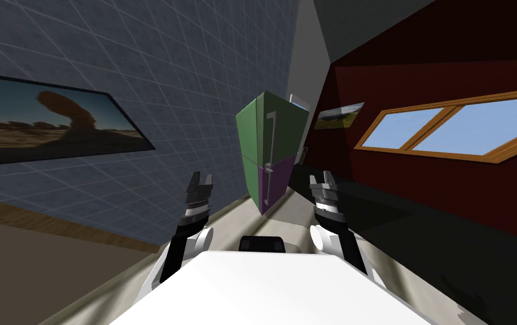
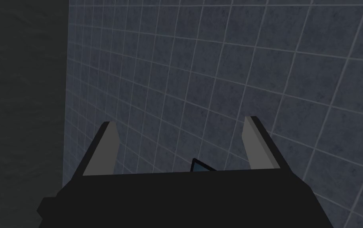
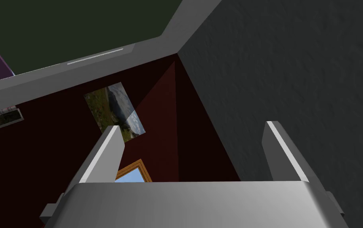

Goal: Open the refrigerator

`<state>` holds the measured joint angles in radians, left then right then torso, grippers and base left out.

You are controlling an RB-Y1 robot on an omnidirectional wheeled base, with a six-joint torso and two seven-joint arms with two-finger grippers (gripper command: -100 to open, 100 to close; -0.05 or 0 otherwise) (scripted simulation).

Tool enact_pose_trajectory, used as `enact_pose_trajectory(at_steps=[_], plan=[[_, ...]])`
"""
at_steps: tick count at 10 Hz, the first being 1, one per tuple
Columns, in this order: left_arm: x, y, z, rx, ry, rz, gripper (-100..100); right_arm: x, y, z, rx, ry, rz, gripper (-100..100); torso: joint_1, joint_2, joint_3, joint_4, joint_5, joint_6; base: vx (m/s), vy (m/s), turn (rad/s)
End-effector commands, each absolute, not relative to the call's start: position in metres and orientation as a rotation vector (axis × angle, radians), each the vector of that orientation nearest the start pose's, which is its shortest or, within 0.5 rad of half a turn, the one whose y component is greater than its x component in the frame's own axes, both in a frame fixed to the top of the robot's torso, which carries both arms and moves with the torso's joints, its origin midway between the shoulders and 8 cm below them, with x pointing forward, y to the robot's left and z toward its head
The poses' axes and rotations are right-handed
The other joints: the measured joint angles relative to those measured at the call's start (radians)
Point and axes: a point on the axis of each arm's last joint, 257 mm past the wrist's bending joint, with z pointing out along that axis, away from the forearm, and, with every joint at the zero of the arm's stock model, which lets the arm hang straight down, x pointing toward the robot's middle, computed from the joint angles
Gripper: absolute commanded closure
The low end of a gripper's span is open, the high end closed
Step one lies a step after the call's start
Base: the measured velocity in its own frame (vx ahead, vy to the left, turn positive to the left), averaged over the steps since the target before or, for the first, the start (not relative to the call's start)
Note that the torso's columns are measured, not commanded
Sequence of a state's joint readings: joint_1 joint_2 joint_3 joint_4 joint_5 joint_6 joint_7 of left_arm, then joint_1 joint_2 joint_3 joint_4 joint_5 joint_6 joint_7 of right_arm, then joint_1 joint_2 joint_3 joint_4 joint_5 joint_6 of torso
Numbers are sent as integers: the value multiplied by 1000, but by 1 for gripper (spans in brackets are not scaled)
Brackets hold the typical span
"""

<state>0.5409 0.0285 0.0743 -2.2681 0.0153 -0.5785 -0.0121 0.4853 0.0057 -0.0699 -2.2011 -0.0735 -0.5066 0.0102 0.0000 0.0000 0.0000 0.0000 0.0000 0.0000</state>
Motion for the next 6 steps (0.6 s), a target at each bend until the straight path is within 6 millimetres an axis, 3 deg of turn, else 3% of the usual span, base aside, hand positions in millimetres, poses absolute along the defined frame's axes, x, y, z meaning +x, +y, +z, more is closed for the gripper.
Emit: enact_pose_trajectory(at_steps=[1, 6], plan=[[325, 304, 23, -604, 606, -1221, 0, 352, -316, -3, 744, 594, 1257, 0, 0, 40, -82, 41, 0, 0, 0, 0, 0], [325, 304, 23, -604, 606, -1221, 0, 352, -316, -3, 744, 594, 1258, 0, 0, 396, -792, 396, 0, 0, 0, 0, 0]])
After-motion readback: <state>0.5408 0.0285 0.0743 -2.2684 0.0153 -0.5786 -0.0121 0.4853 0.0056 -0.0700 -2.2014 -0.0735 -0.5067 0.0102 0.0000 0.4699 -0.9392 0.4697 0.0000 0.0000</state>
